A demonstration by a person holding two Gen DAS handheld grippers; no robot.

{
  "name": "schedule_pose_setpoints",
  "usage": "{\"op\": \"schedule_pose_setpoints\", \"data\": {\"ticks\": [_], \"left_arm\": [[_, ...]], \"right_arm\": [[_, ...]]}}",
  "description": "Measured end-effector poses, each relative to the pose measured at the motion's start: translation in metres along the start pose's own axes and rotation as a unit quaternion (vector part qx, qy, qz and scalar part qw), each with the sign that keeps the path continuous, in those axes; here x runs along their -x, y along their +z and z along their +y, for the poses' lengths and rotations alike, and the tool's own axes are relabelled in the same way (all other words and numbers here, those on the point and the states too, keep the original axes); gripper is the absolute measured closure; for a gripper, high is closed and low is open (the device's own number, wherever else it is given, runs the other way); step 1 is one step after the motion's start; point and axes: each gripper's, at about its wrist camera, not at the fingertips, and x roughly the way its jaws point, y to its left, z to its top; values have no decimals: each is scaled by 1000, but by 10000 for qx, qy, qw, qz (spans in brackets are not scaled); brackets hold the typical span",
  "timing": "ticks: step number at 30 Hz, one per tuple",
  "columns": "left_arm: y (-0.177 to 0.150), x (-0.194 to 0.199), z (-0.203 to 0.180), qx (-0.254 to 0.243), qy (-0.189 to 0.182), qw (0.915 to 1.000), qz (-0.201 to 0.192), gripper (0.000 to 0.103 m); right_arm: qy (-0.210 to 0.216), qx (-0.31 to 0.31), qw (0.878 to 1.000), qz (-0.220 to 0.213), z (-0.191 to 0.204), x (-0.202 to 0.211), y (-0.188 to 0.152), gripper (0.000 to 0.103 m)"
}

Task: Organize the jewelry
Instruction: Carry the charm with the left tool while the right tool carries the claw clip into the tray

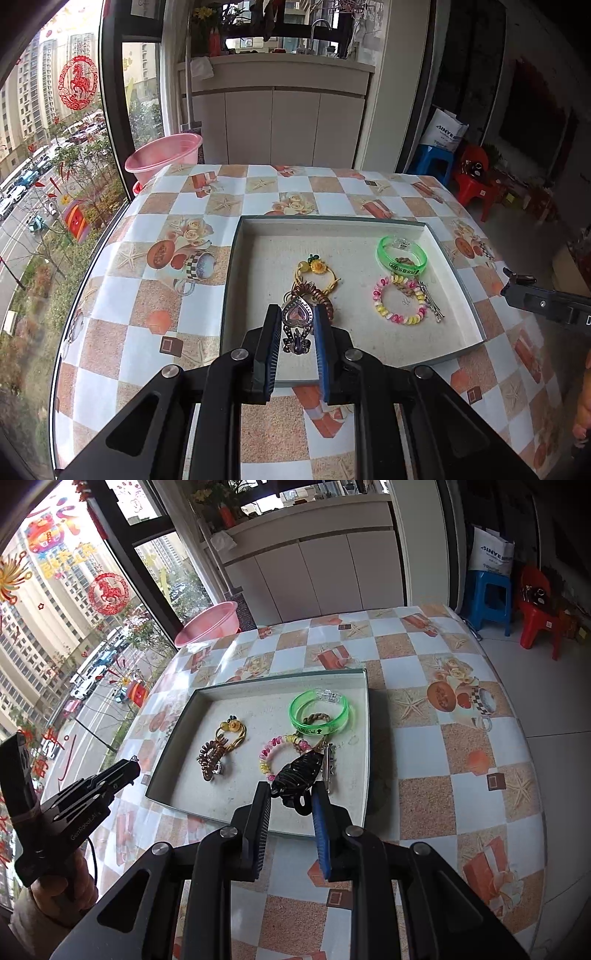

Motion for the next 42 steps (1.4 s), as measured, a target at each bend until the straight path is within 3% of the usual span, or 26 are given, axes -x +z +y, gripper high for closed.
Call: {"op": "schedule_pose_setpoints", "data": {"ticks": [19,33,34,37,42], "left_arm": [[-3,-93,-26,-309,274,9981,450,73],[-9,-105,-34,-522,597,9960,420,73],[-9,-104,-33,-485,578,9962,427,73],[-8,-102,-32,-417,552,9967,418,73],[-6,-95,-32,-395,628,9967,339,73]], "right_arm": [[-175,-77,9985,519,-12,-96,9,79],[-367,248,9976,536,-1,-115,4,77],[-349,237,9976,550,-1,-115,4,74],[-322,197,9978,543,-1,-114,6,51],[-265,177,9986,419,-1,-106,8,49]]}}
